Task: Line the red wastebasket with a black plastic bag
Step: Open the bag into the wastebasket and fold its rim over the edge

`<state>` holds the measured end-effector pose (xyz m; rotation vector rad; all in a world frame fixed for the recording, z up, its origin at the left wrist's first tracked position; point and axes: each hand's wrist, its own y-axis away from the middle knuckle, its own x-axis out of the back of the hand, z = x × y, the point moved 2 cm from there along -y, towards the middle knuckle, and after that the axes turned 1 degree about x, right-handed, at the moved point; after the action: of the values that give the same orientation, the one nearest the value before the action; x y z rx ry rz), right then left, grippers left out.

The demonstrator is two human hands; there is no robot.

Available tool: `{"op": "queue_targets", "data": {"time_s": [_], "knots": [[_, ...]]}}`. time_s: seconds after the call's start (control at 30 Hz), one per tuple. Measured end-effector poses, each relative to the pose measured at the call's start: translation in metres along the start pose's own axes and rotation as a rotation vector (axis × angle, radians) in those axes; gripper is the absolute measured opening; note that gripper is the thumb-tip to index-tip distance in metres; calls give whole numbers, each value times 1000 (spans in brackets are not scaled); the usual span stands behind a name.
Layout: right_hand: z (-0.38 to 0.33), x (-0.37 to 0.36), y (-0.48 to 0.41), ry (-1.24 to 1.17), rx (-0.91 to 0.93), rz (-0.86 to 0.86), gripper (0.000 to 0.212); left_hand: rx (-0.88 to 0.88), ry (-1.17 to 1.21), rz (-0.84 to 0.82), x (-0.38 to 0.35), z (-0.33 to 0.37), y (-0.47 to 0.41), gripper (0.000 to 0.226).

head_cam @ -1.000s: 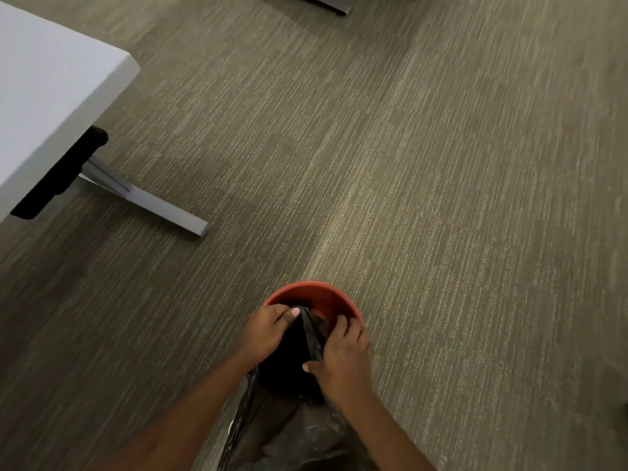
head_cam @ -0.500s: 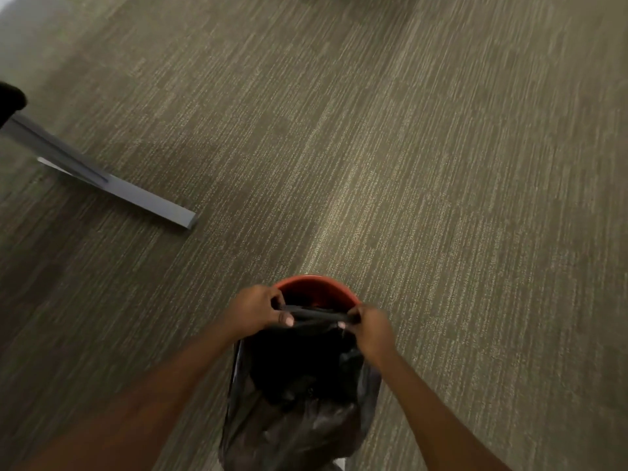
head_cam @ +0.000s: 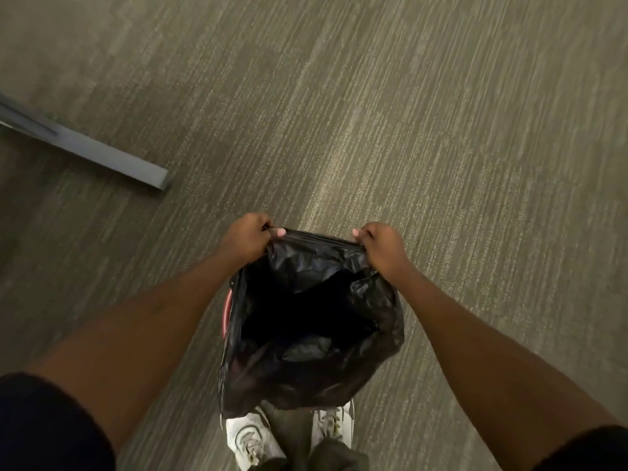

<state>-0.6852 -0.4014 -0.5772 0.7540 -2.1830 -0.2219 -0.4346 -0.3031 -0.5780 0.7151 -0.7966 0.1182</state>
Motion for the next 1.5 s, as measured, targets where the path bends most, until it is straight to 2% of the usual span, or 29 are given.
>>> {"op": "queue_targets", "data": {"time_s": [0.1, 0.2, 0.3, 0.4, 0.5, 0.6, 0.7, 0.73, 0.8, 0.97, 1.03, 1.1, 1.2, 1.33, 1.5], "knots": [[8, -9, -7, -8, -13, 26, 43, 38, -1, 15, -9, -4, -13, 40], [13, -16, -14, -64, -25, -72, 29, 71, -32, 21, -13, -9, -24, 39], [20, -24, -22, 52, -44, -137, 21, 95, -75, -18, -17, -12, -29, 37], [31, -33, -25, 79, -144, -156, 31, 105, -124, -74, -21, -15, -29, 31], [41, -40, -26, 61, -285, -216, 26, 143, -164, -142, -25, -22, -30, 24], [46, -41, -22, 73, -396, -301, 31, 213, -217, -213, -24, -31, -26, 33], [55, -38, -16, 125, -423, -347, 28, 264, -154, -313, -25, -46, -19, 38], [55, -35, -11, 147, -413, -344, 30, 282, -97, -329, -24, -50, -14, 47], [52, -26, 1, 87, -454, -276, 42, 320, 1, -249, -20, -52, -4, 69], [50, -9, 49, -200, -659, -179, 73, 443, 5, 23, -13, -50, 45, 111], [50, -10, 74, -321, -768, -167, 74, 533, -39, 102, -13, -52, 75, 114], [51, -12, 99, -403, -815, -127, 57, 608, 15, 144, -17, -56, 101, 99], [55, -19, 127, -460, -859, -51, 29, 698, 245, 88, -28, -63, 125, 56], [64, -28, 144, -535, -902, 22, 19, 842, 791, 130, -42, -69, 147, 24], [74, -34, 166, -1025, -950, 48, 18, 867, 1159, 70, -49, -77, 156, 8]]}}
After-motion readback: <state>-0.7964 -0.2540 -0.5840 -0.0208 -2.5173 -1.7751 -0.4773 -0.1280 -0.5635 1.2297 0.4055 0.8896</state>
